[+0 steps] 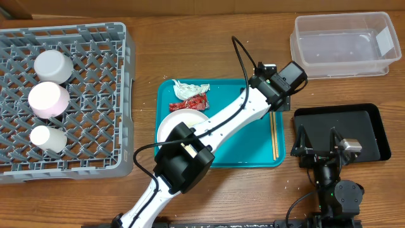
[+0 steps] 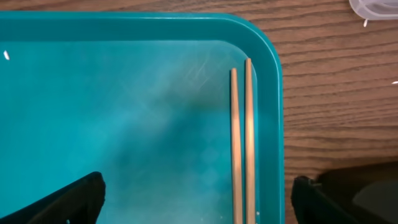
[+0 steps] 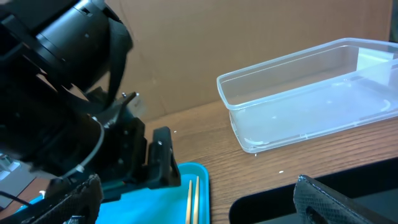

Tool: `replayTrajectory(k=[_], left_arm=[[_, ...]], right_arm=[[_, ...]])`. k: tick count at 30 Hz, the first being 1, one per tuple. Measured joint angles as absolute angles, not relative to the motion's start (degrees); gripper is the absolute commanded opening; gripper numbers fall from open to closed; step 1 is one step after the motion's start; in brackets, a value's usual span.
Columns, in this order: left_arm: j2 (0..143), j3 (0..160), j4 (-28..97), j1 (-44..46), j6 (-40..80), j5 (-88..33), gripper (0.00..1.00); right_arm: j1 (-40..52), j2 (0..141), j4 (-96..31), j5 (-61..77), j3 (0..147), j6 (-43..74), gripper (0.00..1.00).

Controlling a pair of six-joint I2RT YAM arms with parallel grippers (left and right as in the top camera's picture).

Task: Sort waste into correct bins and load items into the dishwasher
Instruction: 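Move the left gripper over the wooden chopsticks on the tray, then lower the left gripper and pinch one wooden chopstick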

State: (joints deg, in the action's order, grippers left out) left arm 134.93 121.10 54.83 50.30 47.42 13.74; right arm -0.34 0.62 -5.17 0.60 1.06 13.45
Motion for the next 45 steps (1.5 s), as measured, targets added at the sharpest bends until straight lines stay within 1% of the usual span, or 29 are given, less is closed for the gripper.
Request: replayTrajectory(k=[8, 13, 15, 36, 41, 45], left_arm=[[137.91, 121.1, 55.0, 54.08, 47.72, 18.68, 0.89], [141.03, 121.1, 55.18, 55.18, 48.8, 19.16, 0.87], [141.58, 121.1, 55.29, 55.0, 49.43, 19.25, 0.85], [141.6, 121.1, 56.1, 52.6, 50.98, 19.75, 0.85], [141.6, 121.51, 58.5, 52.45, 51.13, 19.73, 0.85], [141.6, 123.26, 60.18, 52.34, 51.11, 19.25, 0.81]], right_arm=[[-0.34, 0.62, -5.15, 0.62, 1.06, 13.45, 1.0], [-0.34, 0.62, -5.17, 0.62, 1.06, 13.45, 1.0], [-0.34, 0.64, -5.17, 0.6, 1.06, 13.45, 1.0], [-0.34, 0.62, -5.17, 0.6, 1.06, 13.47, 1.0], [-0.34, 0.62, -5.19, 0.6, 1.06, 13.45, 1.0], [-0.34, 0.62, -5.17, 0.6, 1.06, 13.47, 1.0]])
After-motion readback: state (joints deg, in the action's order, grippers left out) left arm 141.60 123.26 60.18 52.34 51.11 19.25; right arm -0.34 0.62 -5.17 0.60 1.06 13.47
